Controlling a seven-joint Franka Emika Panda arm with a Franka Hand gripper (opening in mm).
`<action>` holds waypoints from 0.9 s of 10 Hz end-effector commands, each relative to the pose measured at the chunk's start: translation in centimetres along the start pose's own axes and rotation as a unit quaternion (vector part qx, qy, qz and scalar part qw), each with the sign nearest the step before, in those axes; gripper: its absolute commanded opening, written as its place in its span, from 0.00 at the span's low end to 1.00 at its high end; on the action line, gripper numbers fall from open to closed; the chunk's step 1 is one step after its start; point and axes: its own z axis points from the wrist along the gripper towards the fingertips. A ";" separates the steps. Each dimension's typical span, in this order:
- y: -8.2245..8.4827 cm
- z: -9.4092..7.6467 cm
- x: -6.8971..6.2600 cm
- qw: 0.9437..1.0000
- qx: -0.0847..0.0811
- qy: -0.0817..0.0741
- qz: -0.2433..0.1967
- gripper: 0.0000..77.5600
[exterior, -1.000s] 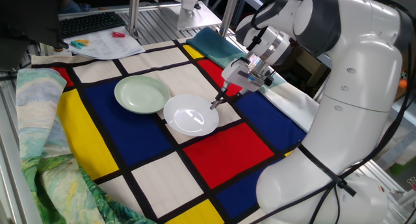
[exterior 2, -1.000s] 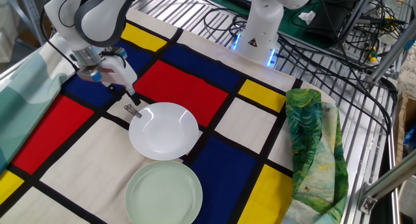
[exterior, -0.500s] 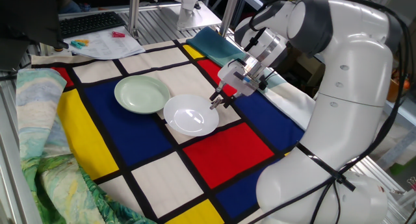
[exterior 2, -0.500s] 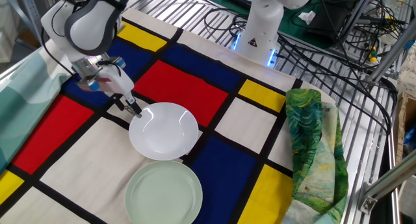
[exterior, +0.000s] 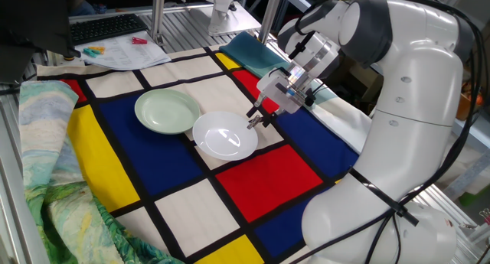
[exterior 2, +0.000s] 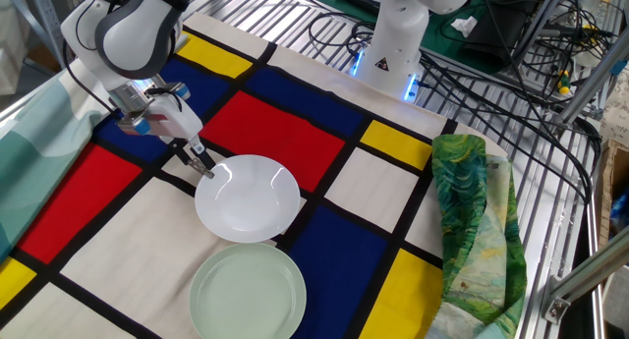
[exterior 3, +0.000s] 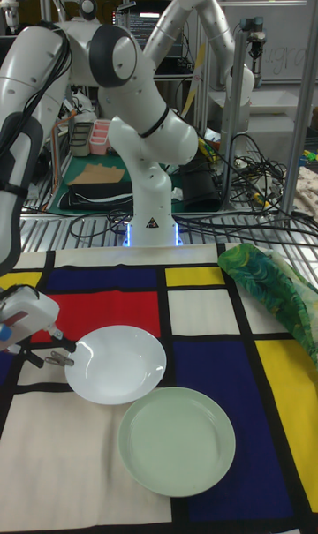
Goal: Use a clamp
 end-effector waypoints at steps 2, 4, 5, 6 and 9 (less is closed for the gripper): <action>0.3 0.1 0.0 1.000 -0.002 -0.002 0.000 1.00; 0.2 0.3 -0.1 1.000 0.003 -0.003 -0.014 1.00; 0.2 0.3 -0.1 1.000 0.004 -0.002 -0.015 0.02; 0.2 0.3 -0.1 1.000 0.004 -0.002 -0.015 0.02; 0.2 0.3 -0.1 1.000 0.004 -0.002 -0.015 0.02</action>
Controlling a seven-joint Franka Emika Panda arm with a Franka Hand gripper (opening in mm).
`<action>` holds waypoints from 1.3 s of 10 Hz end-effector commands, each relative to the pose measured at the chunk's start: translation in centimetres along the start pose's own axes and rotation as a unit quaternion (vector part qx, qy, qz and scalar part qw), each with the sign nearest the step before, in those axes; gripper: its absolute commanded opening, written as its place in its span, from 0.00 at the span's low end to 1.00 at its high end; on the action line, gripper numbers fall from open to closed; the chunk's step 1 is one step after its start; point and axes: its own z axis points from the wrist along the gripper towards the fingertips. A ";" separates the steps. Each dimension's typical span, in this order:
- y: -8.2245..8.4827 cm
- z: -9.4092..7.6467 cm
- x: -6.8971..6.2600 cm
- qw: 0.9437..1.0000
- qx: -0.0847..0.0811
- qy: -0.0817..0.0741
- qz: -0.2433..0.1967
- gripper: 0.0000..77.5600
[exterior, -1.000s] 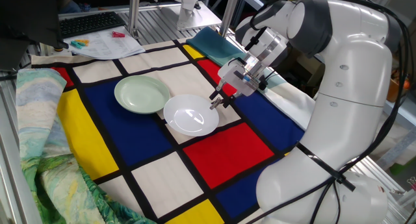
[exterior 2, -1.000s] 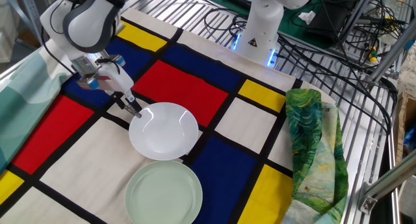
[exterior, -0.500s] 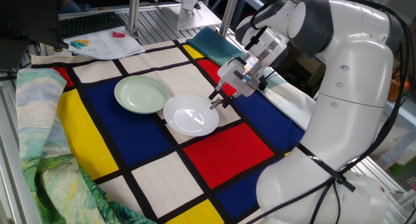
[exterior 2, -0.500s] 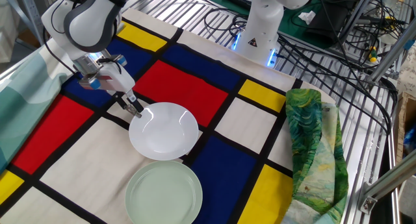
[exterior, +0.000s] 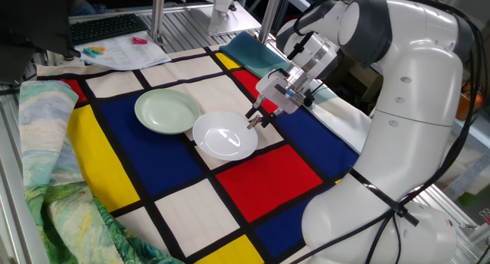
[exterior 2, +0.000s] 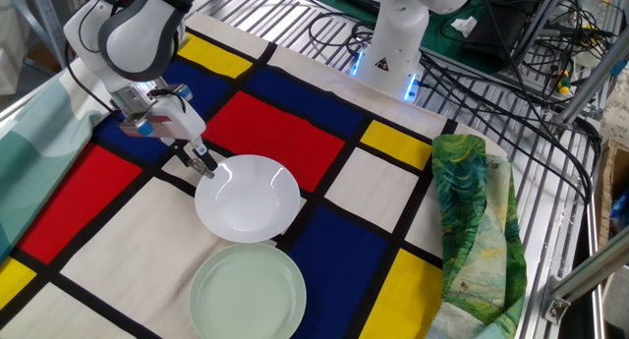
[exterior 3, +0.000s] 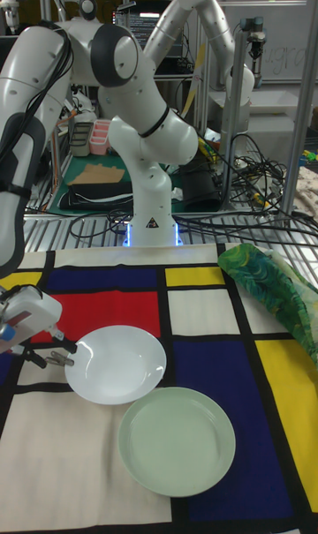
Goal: Use a clamp
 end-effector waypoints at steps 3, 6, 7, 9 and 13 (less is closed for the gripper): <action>0.0 -0.1 -0.1 1.000 0.004 0.000 -0.006 0.02; 0.0 -0.1 -0.1 1.000 0.004 0.000 -0.006 0.02; 0.0 -0.1 -0.1 1.000 0.004 0.000 -0.006 0.02; 0.0 -0.1 -0.1 1.000 0.004 0.000 -0.006 0.02; 0.5 -1.9 0.1 0.999 0.032 0.018 -0.009 0.02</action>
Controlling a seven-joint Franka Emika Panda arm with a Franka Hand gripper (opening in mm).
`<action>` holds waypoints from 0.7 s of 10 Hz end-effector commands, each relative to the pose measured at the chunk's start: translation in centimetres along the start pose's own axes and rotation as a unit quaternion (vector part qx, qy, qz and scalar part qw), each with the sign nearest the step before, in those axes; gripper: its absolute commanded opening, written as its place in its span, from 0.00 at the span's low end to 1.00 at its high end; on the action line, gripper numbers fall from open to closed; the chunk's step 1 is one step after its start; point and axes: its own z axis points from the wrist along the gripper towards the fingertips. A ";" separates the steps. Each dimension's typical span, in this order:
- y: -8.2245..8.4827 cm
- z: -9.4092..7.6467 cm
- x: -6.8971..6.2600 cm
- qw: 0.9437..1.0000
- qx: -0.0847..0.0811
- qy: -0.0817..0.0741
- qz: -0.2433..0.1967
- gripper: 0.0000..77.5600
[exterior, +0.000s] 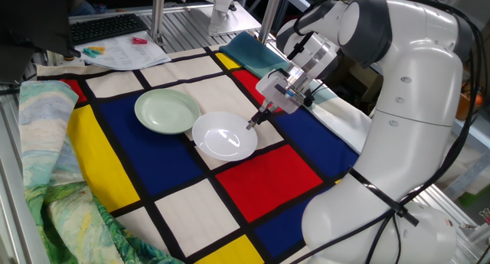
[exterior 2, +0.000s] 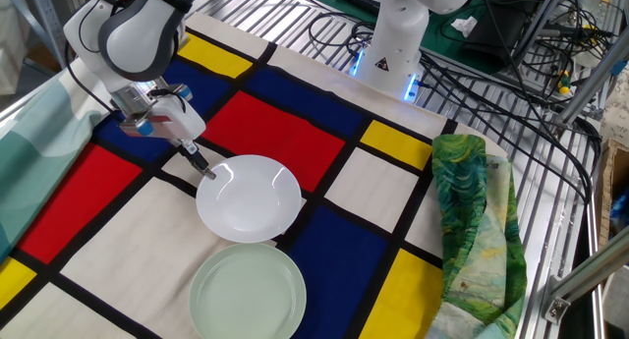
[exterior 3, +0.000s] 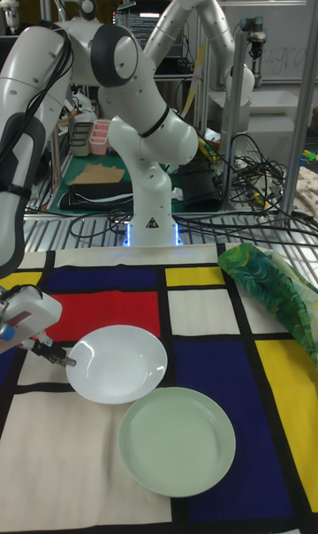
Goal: Use a clamp
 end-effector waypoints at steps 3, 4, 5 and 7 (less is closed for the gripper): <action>0.5 -3.0 -0.2 0.999 0.034 0.023 -0.006 0.02; 0.5 -3.2 -0.2 0.999 0.039 0.023 -0.006 0.02; 0.6 -3.4 -0.1 0.999 0.044 0.022 -0.006 0.02; 1.3 -3.7 0.1 0.997 0.080 0.018 -0.001 0.02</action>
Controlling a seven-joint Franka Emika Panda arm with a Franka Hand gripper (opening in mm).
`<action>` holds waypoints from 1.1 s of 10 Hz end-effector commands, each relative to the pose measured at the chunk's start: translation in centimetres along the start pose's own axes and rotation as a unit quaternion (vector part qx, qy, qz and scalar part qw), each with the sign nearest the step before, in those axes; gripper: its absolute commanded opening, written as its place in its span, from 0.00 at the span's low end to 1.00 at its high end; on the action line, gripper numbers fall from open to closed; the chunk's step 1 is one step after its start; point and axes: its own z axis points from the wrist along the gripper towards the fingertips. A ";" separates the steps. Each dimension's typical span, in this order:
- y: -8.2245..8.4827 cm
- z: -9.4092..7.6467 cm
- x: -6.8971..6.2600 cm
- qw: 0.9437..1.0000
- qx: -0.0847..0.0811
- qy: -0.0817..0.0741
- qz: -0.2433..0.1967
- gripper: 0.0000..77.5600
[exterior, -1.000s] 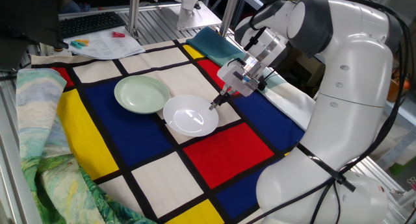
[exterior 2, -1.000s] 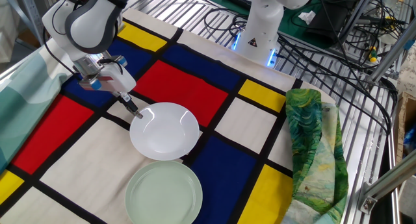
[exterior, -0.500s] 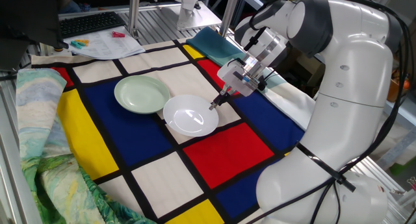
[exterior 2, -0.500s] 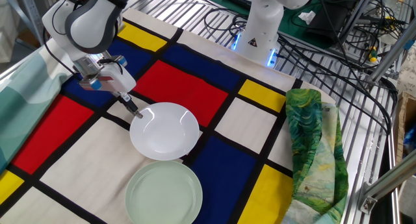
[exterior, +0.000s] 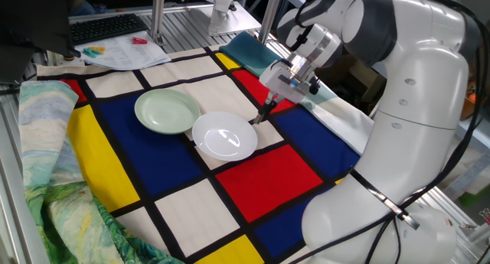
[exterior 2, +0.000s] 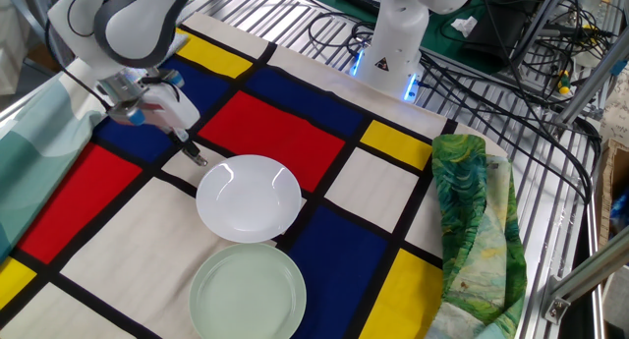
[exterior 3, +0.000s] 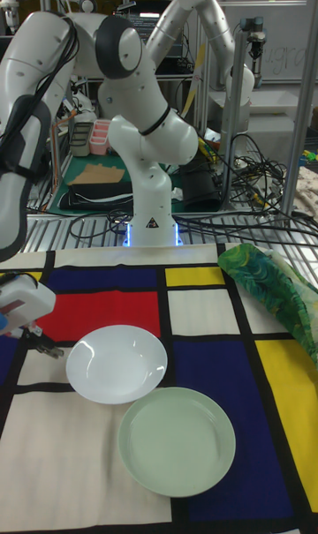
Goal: Use a clamp
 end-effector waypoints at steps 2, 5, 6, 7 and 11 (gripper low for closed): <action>3.1 -0.5 0.8 0.997 0.078 -0.010 0.026 0.02; 5.7 -0.5 1.5 0.993 0.107 -0.013 0.045 0.02; 6.7 -0.1 1.6 0.992 0.117 -0.016 0.052 0.02; 7.2 0.3 1.7 0.991 0.121 -0.019 0.058 0.02; 9.7 1.8 1.6 0.986 0.145 -0.033 0.078 0.02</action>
